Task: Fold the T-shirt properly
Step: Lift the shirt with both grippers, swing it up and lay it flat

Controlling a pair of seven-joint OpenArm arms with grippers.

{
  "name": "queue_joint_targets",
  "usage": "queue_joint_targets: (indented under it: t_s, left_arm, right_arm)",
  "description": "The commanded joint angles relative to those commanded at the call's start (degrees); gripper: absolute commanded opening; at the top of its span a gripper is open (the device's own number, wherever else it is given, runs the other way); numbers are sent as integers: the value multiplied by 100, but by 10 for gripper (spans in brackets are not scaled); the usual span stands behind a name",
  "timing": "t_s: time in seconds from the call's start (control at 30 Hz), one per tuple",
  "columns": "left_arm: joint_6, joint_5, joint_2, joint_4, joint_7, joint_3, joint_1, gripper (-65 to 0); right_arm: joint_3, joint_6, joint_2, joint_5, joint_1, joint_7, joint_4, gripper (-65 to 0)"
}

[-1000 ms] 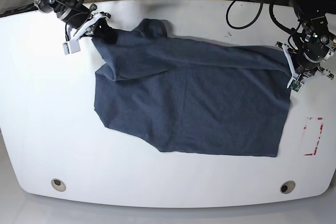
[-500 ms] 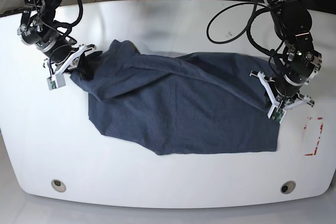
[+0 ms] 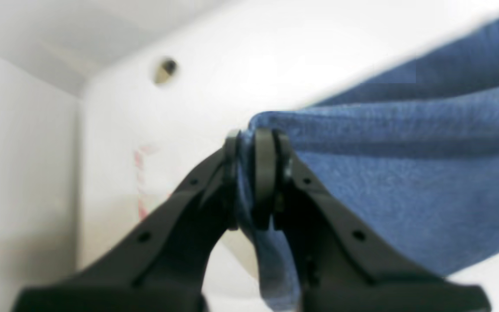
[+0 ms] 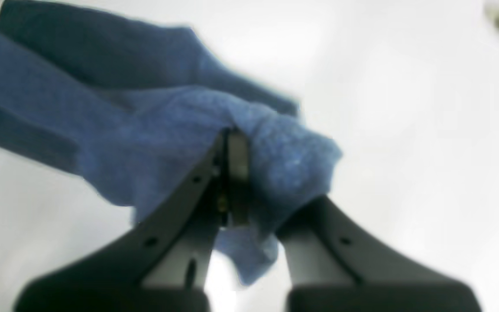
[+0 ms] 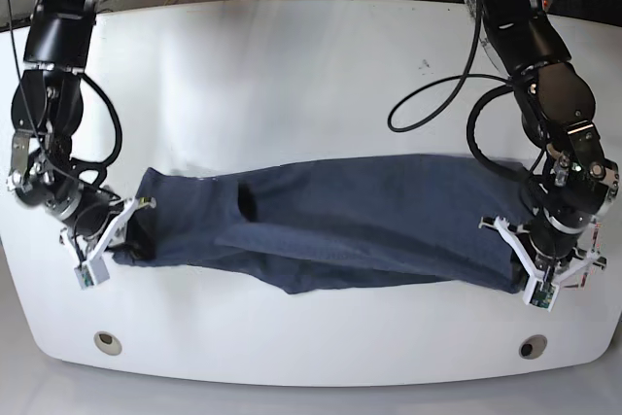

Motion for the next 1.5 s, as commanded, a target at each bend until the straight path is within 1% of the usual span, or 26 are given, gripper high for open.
queue_joint_targets:
  t_s: [0.17,0.2,0.27,0.33,0.43,0.53,0.6,0.67,0.73,0.83,0.9,0.93,0.97,1.03,1.07,1.1,1.17,1.23,1.3,1.33,1.4,1.5]
  left_arm:
    - [0,0,-264,9,0,0,-607,-650]
    - [0,0,-299,9,0,0,-730,-650]
    - [0,0,-431,9,0,-9,-1090,-650]
    - [0,0,-580,9,0,-9,-1459,-650]
    - [0,0,-747,-26,0,-9,-1943,-650]
    - [0,-18,-932,-114,0,-9,-2488,-650]
    - [0,-18,-1020,-290,0,-9,-2945,-650]
    - [-18,-35,-1108,-475,0,0,-3332,-650]
    - [-26,-35,-1169,-580,0,9,-3525,-650]
    - [-35,-44,-1160,-615,0,26,-3596,-649]
    - [-35,-44,-1169,-554,79,26,-3578,-649]
    - [-62,-44,-1169,-510,202,26,-3560,-649]
    - [-132,-44,-1152,-492,290,26,-3481,-649]
    - [-422,-44,-1125,-360,457,26,-3156,-650]
    - [-519,-44,-1064,-193,501,26,-2954,-650]
    - [-554,-44,-958,-35,536,26,-2769,-650]
    - [-589,-44,-844,158,668,26,-2435,-650]
    - [-607,-44,-738,475,949,26,-1952,-650]
    - [-624,-44,-659,695,1125,26,-1591,-650]
    - [-690,-44,-580,782,1187,26,-1345,-650]
    - [-690,-44,-440,897,1266,26,-905,-650]
    - [-690,-44,-281,949,1310,18,-264,-650]
  right_arm:
    - [-659,26,185,0,1301,0,-563,-650]
    - [-774,79,202,0,1521,0,-659,-650]
    - [-1108,281,229,-26,2207,-9,-923,-650]
    - [-1363,369,237,-26,2813,-35,-1178,-650]
    - [-1468,387,237,-35,3446,-264,-1371,-650]
    - [-1591,571,237,-35,4062,-492,-1451,-650]
    - [-1714,659,237,-35,4501,-686,-1424,-650]
    - [-1749,668,237,0,4818,-923,-1371,-650]
    - [-1741,677,246,0,4900,-1090,-1231,-650]
    - [-1741,905,457,9,4900,-1301,-844,-650]
    - [-1732,993,545,44,4835,-1424,-747,-650]
    - [-1662,1037,642,176,4686,-1486,-695,-650]
    - [-1538,1046,730,299,4554,-1503,-668,-650]
    - [-1222,1046,914,633,4070,-1512,-651,-650]
    - [-1064,1046,1020,774,3771,-1512,-651,-650]
    - [-949,1046,1125,897,3516,-1512,-651,-650]
    - [-756,1046,1213,1081,3121,-1512,-651,-650]
    - [-422,1046,1284,1354,2479,-1512,-607,-650]
    - [-9,1046,1284,1442,1855,-1512,-466,-650]
    - [237,1046,1266,1451,1459,-1512,-325,-650]
    - [589,1046,1240,1451,870,-1512,-70,-650]
    - [1020,1064,1073,1468,44,-1512,237,-650]
